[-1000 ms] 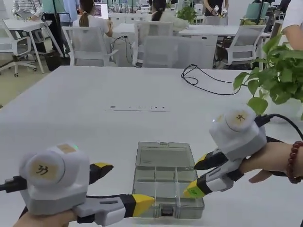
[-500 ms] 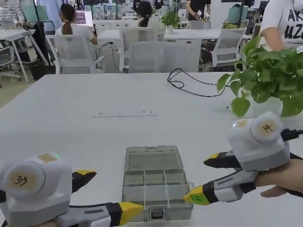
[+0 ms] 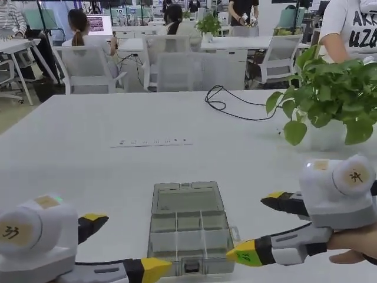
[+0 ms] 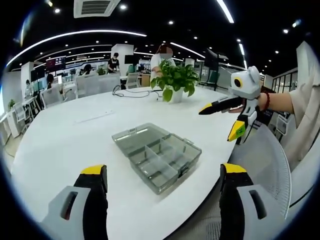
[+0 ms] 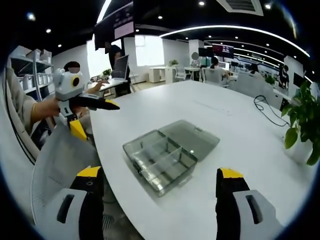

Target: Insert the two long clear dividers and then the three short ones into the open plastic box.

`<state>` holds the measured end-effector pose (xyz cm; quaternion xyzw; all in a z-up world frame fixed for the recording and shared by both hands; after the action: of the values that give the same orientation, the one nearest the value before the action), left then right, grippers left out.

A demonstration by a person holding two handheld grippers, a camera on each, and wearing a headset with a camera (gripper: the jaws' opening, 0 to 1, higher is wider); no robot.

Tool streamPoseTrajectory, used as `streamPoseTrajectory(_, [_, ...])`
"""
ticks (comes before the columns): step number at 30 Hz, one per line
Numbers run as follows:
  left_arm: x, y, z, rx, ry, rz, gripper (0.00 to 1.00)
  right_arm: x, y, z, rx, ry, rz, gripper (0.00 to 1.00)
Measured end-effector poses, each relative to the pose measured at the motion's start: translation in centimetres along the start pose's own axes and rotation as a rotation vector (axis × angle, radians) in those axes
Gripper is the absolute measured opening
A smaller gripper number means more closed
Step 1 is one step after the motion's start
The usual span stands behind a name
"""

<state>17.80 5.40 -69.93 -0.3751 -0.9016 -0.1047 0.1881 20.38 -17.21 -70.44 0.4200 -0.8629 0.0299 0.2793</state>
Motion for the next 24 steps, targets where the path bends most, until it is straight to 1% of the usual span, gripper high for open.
streamPoseTrajectory(3, [0.1, 0.0, -0.1, -0.001, -0.001, 0.0, 0.97, 0.0, 0.3, 0.2, 0.004, -0.009, -0.001, 0.97])
streamPoseTrajectory(4, [0.1, 0.0, -0.1, -0.004, 0.0, -0.002, 0.99, -0.1, 0.3, 0.3, 0.009, -0.008, 0.005, 1.0])
streamPoseTrajectory(5, [0.1, 0.0, -0.1, -0.007, 0.002, -0.004, 0.99, -0.1, 0.3, 0.3, 0.012, -0.009, 0.01, 1.0])
streamPoseTrajectory(6, [0.1, 0.0, 0.0, -0.007, 0.005, -0.005, 0.99, -0.3, 0.0, 0.4, 0.027, -0.014, 0.031, 1.0])
streamPoseTrajectory(8, [0.1, 0.0, 0.0, 0.001, 0.006, -0.006, 1.0, -0.4, 0.0, 0.6, 0.023, -0.009, 0.029, 1.0])
streamPoseTrajectory(9, [0.1, 0.0, 0.1, 0.004, 0.006, -0.006, 1.0, -0.4, 0.0, 0.7, 0.005, -0.011, 0.024, 1.0])
streamPoseTrajectory(16, [0.0, -0.1, 0.2, -0.002, 0.013, -0.005, 1.0, -0.1, 0.0, 1.0, -0.004, -0.012, 0.029, 1.0])
streamPoseTrajectory(19, [-0.2, -0.2, 0.4, -0.015, 0.039, 0.006, 1.0, -0.1, 0.1, 1.2, 0.003, -0.006, 0.028, 1.0])
streamPoseTrajectory(24, [-0.4, -0.1, 0.4, -0.032, 0.061, 0.007, 1.0, -0.3, 0.2, 1.6, 0.016, 0.006, 0.031, 1.0])
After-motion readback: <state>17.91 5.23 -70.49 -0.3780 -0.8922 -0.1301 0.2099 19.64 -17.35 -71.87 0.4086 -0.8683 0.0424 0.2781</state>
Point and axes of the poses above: the centre of the closed fingertips' face, and the gripper's own axes: x roughly backward along the fingers, y roughly to its left, z roughly out of its underside, the point moved 5 cm from there along x, roughly backward along the fingers, and after that the axes turned 8 degrees about -x, right-handed, at the moved point
